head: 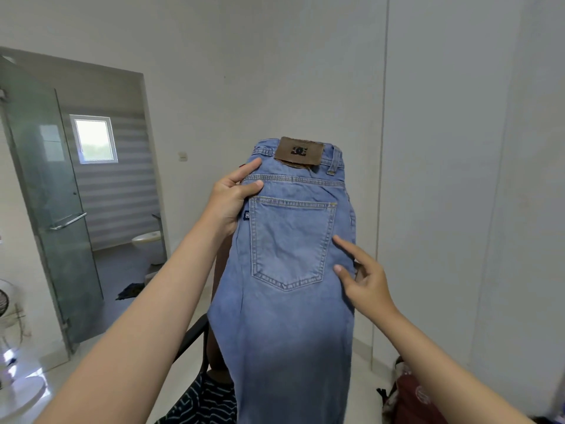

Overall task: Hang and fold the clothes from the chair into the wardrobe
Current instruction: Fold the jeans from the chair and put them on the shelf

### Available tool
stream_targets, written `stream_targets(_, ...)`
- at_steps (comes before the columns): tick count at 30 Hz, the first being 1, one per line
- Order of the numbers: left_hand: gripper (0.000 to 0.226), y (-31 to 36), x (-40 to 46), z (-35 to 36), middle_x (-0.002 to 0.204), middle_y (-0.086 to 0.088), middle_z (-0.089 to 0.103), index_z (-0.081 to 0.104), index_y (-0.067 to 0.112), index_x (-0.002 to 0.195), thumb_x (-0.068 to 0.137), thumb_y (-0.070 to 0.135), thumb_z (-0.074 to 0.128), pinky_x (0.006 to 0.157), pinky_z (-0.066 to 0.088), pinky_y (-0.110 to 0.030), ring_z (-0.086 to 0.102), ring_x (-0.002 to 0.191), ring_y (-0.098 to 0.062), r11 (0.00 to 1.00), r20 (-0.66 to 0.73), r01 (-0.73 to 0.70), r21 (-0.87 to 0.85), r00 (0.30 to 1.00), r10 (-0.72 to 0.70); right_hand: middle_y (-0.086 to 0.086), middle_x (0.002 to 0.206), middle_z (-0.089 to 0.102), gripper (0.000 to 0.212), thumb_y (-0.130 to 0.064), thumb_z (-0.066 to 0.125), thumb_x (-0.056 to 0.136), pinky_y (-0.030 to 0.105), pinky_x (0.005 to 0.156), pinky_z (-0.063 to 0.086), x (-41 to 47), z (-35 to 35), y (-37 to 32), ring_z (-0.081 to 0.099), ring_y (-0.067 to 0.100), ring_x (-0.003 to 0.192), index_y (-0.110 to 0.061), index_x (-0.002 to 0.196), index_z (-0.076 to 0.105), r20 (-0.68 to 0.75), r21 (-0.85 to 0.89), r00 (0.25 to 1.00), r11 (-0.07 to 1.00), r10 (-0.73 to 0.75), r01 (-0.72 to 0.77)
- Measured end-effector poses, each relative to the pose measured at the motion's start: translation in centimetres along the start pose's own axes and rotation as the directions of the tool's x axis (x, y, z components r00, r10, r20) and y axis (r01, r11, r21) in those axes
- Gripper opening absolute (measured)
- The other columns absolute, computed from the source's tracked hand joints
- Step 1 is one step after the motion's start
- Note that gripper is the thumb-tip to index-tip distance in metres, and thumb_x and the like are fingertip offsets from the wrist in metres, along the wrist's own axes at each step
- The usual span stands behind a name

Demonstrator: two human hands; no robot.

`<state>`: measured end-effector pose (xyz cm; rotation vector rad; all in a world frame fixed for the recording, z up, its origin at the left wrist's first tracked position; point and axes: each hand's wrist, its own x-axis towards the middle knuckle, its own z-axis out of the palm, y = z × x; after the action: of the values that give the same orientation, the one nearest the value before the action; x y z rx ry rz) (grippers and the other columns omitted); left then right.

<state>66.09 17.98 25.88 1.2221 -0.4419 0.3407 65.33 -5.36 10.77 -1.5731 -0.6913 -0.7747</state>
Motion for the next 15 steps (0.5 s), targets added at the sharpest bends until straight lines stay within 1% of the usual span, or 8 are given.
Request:
stream_targets(1, 0.048, 0.1, 0.3, -0.5, 0.101, -0.006, 0.069, 0.056, 0.012, 0.129, 0.087, -0.01, 0.054, 0.071, 0.059, -0.027, 0.07, 0.078, -0.014, 1.0, -0.018, 0.005, 0.02, 1.0, -0.005, -0.02, 0.116, 0.066, 0.052, 0.009, 0.06, 0.085, 0.017, 0.097, 0.043, 0.5, 0.0, -0.4, 0.06, 0.005, 0.114, -0.034, 0.114, 0.068, -0.019, 0.016, 1.0, 1.0, -0.001, 0.001)
stream_targets(2, 0.047, 0.2, 0.6, -1.1, 0.102, -0.006, 0.069, 0.056, 0.012, 0.129, 0.087, -0.009, 0.055, 0.07, 0.058, -0.027, 0.07, 0.078, -0.013, 0.999, -0.033, 0.018, 0.039, 0.999, -0.017, -0.022, 0.109, 0.069, 0.047, 0.009, 0.059, 0.086, 0.015, 0.094, 0.044, 1.0, 0.0, -0.9, 0.063, 0.003, 0.108, -0.031, 0.108, 0.07, -0.036, 0.034, 0.999, 0.999, 0.007, -0.006)
stream_targets(3, 0.046, 0.2, 0.8, -1.6, 0.104, -0.006, 0.069, 0.056, 0.012, 0.129, 0.087, -0.007, 0.057, 0.069, 0.058, -0.025, 0.07, 0.079, -0.012, 0.997, -0.052, 0.037, 0.067, 0.998, -0.033, -0.024, 0.103, 0.07, 0.042, 0.009, 0.058, 0.087, 0.013, 0.092, 0.044, 1.5, 0.0, -1.5, 0.063, 0.0, 0.103, -0.028, 0.104, 0.07, -0.045, 0.055, 0.999, 0.998, 0.016, -0.014)
stream_targets(5, 0.045, -0.2, 1.1, -2.6, 0.115, -0.008, 0.066, 0.056, 0.013, 0.13, 0.088, -0.003, 0.058, 0.07, 0.057, -0.023, 0.069, 0.083, -0.011, 0.991, -0.081, 0.081, 0.108, 0.994, -0.072, -0.027, 0.099, 0.069, 0.037, 0.008, 0.056, 0.089, 0.01, 0.09, 0.044, 2.4, 0.1, -2.4, 0.063, -0.004, 0.1, -0.024, 0.101, 0.069, -0.052, 0.098, 0.998, 0.995, 0.032, -0.027)
stream_targets(8, 0.046, -1.3, 0.9, -3.7, 0.124, -0.01, 0.062, 0.052, 0.012, 0.134, 0.09, -0.001, 0.056, 0.068, 0.057, -0.02, 0.066, 0.085, -0.01, 0.983, -0.102, 0.156, 0.102, 0.984, -0.146, -0.023, 0.102, 0.07, 0.036, 0.004, 0.055, 0.091, 0.014, 0.092, 0.045, 3.4, 0.3, -3.0, 0.062, -0.001, 0.103, -0.027, 0.102, 0.068, -0.064, 0.145, 0.996, 0.988, 0.06, -0.051)
stream_targets(11, 0.048, -2.8, -0.1, -4.4, 0.131, -0.012, 0.057, 0.044, 0.01, 0.139, 0.093, 0.0, 0.051, 0.064, 0.056, -0.02, 0.064, 0.09, -0.012, 0.971, -0.08, 0.235, 0.047, 0.97, -0.231, -0.016, 0.109, 0.068, 0.036, 0.002, 0.054, 0.092, 0.017, 0.096, 0.044, 4.2, 0.4, -3.2, 0.061, 0.002, 0.106, -0.029, 0.103, 0.067, -0.087, 0.14, 0.994, 0.989, 0.066, -0.053)
stream_targets(13, 0.05, -4.0, -1.0, -4.9, 0.135, -0.01, 0.053, 0.039, 0.012, 0.143, 0.095, 0.002, 0.048, 0.066, 0.057, -0.022, 0.063, 0.096, -0.014, 0.952, -0.052, 0.307, 0.005, 0.951, -0.306, -0.012, 0.11, 0.067, 0.036, 0.002, 0.054, 0.092, 0.015, 0.096, 0.043, 4.7, 0.5, -3.4, 0.061, -0.001, 0.105, -0.03, 0.103, 0.067, -0.112, 0.135, 0.992, 0.99, 0.065, -0.049)
stream_targets(15, 0.054, -5.3, -1.7, -5.3, 0.137, -0.01, 0.052, 0.036, 0.015, 0.144, 0.094, 0.007, 0.052, 0.07, 0.058, -0.028, 0.063, 0.105, -0.02, 0.92, 0.006, 0.392, -0.017, 0.92, -0.392, -0.01, 0.11, 0.067, 0.036, 0.003, 0.054, 0.092, 0.015, 0.097, 0.043, 5.4, 0.4, -3.6, 0.06, 0.0, 0.107, -0.029, 0.103, 0.067, -0.136, 0.14, 0.989, 0.989, 0.065, -0.046)
